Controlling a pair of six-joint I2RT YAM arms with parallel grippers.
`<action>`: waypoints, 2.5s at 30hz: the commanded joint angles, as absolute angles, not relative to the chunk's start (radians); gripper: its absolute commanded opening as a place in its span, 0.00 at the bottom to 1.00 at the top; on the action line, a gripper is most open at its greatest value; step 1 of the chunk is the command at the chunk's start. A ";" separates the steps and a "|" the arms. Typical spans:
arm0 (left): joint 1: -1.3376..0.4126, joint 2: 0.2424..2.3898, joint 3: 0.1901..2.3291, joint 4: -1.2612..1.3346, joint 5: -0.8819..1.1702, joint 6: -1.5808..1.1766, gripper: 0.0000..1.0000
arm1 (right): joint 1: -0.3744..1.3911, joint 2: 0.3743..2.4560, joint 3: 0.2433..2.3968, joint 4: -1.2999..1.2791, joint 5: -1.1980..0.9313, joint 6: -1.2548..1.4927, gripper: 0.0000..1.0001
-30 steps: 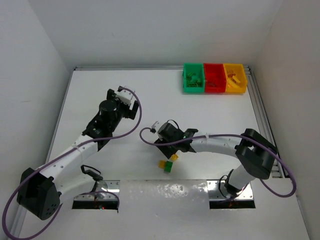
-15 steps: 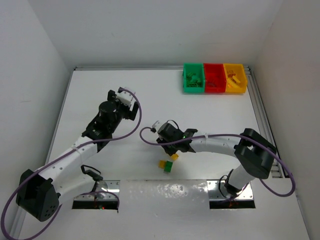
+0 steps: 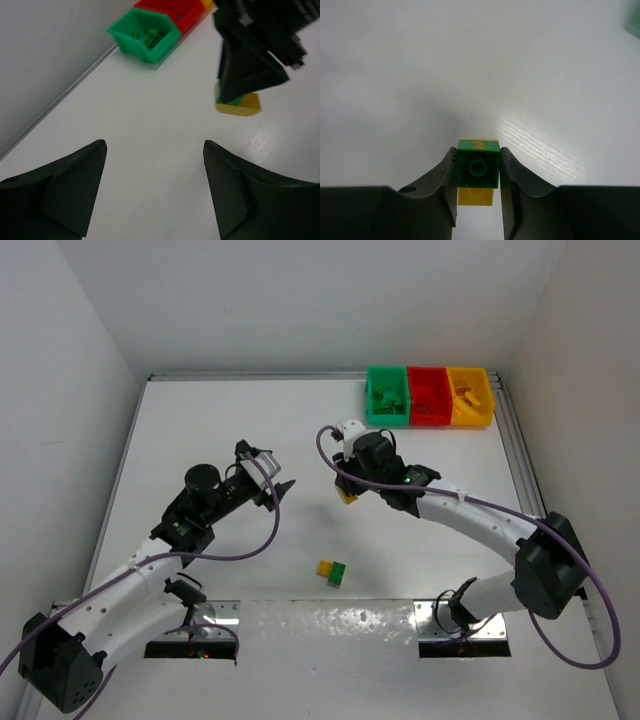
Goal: Sort the legos into containers by color
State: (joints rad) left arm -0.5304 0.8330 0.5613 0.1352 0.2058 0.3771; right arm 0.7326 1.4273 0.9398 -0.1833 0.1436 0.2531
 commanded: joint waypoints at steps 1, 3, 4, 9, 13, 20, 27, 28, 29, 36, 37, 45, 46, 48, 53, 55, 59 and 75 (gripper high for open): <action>-0.537 0.824 0.575 0.151 0.485 0.433 0.77 | 0.741 1.376 0.988 -0.114 0.048 0.163 0.00; -0.537 0.872 0.597 0.097 0.570 0.463 0.81 | 0.738 1.339 0.976 -0.101 0.005 0.080 0.00; -0.538 0.894 0.604 0.080 0.647 0.488 0.82 | 0.736 1.321 0.960 -0.060 -0.083 0.046 0.00; -0.540 1.028 0.672 0.066 0.788 0.515 0.83 | 0.736 1.217 0.884 0.016 -0.279 -0.106 0.00; -0.545 1.089 0.705 0.028 0.877 0.635 0.82 | 0.736 1.215 0.922 -0.049 -0.415 -0.133 0.00; -0.549 1.161 0.750 0.133 0.901 0.595 0.78 | 0.736 1.209 0.911 -0.031 -0.506 -0.126 0.00; -0.552 1.181 0.759 0.080 0.942 0.655 0.63 | 0.738 1.200 0.910 -0.006 -0.506 -0.112 0.00; -0.552 1.183 0.758 0.077 0.942 0.655 0.61 | 0.736 1.200 0.908 -0.006 -0.503 -0.113 0.00; -0.552 1.184 0.759 0.075 0.942 0.655 0.56 | 0.736 1.200 0.908 -0.006 -0.503 -0.114 0.00; -0.552 1.193 0.776 0.041 0.942 0.666 0.32 | 0.736 1.207 0.900 0.046 -0.503 -0.103 0.00; -0.552 1.195 0.778 0.040 0.940 0.666 0.28 | 0.736 1.209 0.899 0.048 -0.505 -0.101 0.00; -0.552 1.209 0.767 0.031 0.807 0.613 0.00 | 0.738 1.190 0.899 0.003 -0.431 -0.135 0.00; -0.552 1.221 0.759 -0.009 0.773 0.626 0.00 | 0.735 1.183 0.897 0.003 -0.408 -0.143 0.00; -0.549 1.244 0.723 -0.058 0.604 0.621 0.00 | 0.712 1.169 0.908 -0.038 -0.344 -0.162 0.00; -0.537 1.246 0.690 -0.091 0.548 0.589 0.00 | 0.670 1.170 0.946 -0.074 -0.290 -0.182 0.00; -0.537 1.241 0.684 -0.072 0.551 0.569 0.00 | 0.658 1.173 0.951 -0.068 -0.281 -0.189 0.00; -0.537 1.239 0.683 -0.031 0.502 0.514 0.00 | 0.624 1.225 0.973 -0.016 -0.178 -0.180 0.00; -0.508 1.230 0.698 0.112 0.301 0.338 0.00 | 0.278 2.333 2.082 -0.086 0.482 0.204 0.00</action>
State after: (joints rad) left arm -0.5297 1.2579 0.6884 0.0502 0.3416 0.3775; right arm 0.2985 2.3054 2.0560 -0.1150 0.3931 0.1253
